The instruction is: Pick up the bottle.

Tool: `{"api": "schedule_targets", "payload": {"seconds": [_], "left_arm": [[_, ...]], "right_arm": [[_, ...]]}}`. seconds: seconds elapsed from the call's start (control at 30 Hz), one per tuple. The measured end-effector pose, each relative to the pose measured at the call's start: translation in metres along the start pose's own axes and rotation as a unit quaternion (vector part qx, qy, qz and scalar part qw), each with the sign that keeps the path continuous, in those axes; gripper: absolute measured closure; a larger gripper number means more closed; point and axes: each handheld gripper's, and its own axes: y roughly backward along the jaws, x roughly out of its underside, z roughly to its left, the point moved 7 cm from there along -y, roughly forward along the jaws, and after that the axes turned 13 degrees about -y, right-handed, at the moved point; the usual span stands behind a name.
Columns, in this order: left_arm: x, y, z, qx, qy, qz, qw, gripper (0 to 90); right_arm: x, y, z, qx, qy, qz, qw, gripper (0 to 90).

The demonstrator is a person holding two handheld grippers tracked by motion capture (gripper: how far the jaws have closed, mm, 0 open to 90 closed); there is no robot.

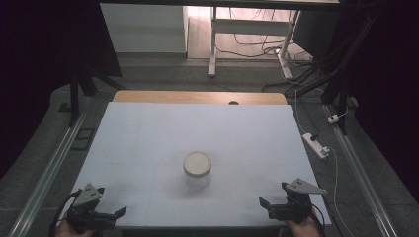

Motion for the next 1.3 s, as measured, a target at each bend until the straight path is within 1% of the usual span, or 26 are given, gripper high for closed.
{"api": "schedule_targets", "payload": {"seconds": [0.2, 0.3, 0.47, 0.5, 0.57, 0.63, 0.83, 0.97, 1.0, 1.07, 1.2, 1.23, 1.27, 1.3], "left_arm": [[0.0, 0.0, 0.0, 0.004, 0.001, 0.0, 1.0, 0.0], [0.0, -0.001, -0.001, 0.009, 0.0, 0.002, 1.0, 0.0], [0.0, -0.002, -0.001, 0.015, 0.001, 0.005, 0.9999, 0.0], [0.0, -0.001, 0.0, 0.018, 0.005, 0.003, 0.9998, 0.0], [0.0, -0.001, 0.0, 0.02, 0.007, 0.001, 0.9998, 0.0], [0.0, -0.001, 0.0, 0.029, 0.01, -0.001, 0.9995, 0.0], [0.0, -0.001, 0.0, 0.037, 0.015, -0.005, 0.9992, 0.0], [-0.004, 0.0, -0.001, 0.042, 0.012, -0.014, 0.999, 0.0], [-0.006, 0.0, -0.002, 0.042, 0.007, -0.018, 0.9989, 0.0], [-0.007, 0.0, -0.003, 0.042, 0.007, -0.021, 0.9989, 0.0], [-0.011, 0.001, -0.003, 0.043, -0.003, -0.028, 0.9987, 0.0], [-0.013, 0.0, -0.003, 0.045, -0.004, -0.03, 0.9985, 0.0], [-0.015, 0.0, -0.004, 0.052, -0.006, -0.035, 0.998, 0.0], [-0.015, 0.0, -0.004, 0.052, -0.006, -0.035, 0.998, 0.0]], "right_arm": [[0.0, 0.0, 0.001, -0.012, -0.001, 0.001, 0.9999, 0.0], [0.0, 0.0, 0.002, -0.017, 0.001, 0.004, 0.9998, 0.0], [0.001, -0.001, 0.003, -0.02, 0.008, 0.008, 0.9997, 0.0], [0.001, -0.001, 0.003, -0.02, 0.008, 0.009, 0.9997, 0.0], [0.001, -0.001, 0.003, -0.02, 0.01, 0.009, 0.9997, 0.0], [0.001, -0.001, 0.004, -0.021, 0.011, 0.01, 0.9997, 0.0], [0.001, -0.001, 0.004, -0.023, 0.014, 0.012, 0.9996, 0.0], [0.002, -0.002, 0.005, -0.023, 0.016, 0.013, 0.9995, 0.0], [0.002, -0.002, 0.005, -0.023, 0.016, 0.014, 0.9995, 0.0], [0.002, -0.002, 0.005, -0.023, 0.015, 0.014, 0.9995, 0.0], [0.002, -0.002, 0.005, -0.023, 0.015, 0.015, 0.9995, 0.0], [0.002, -0.002, 0.005, -0.023, 0.016, 0.015, 0.9995, 0.0], [0.002, -0.002, 0.005, -0.023, 0.016, 0.015, 0.9995, 0.0], [0.002, -0.002, 0.005, -0.023, 0.016, 0.015, 0.9995, 0.0]]}}
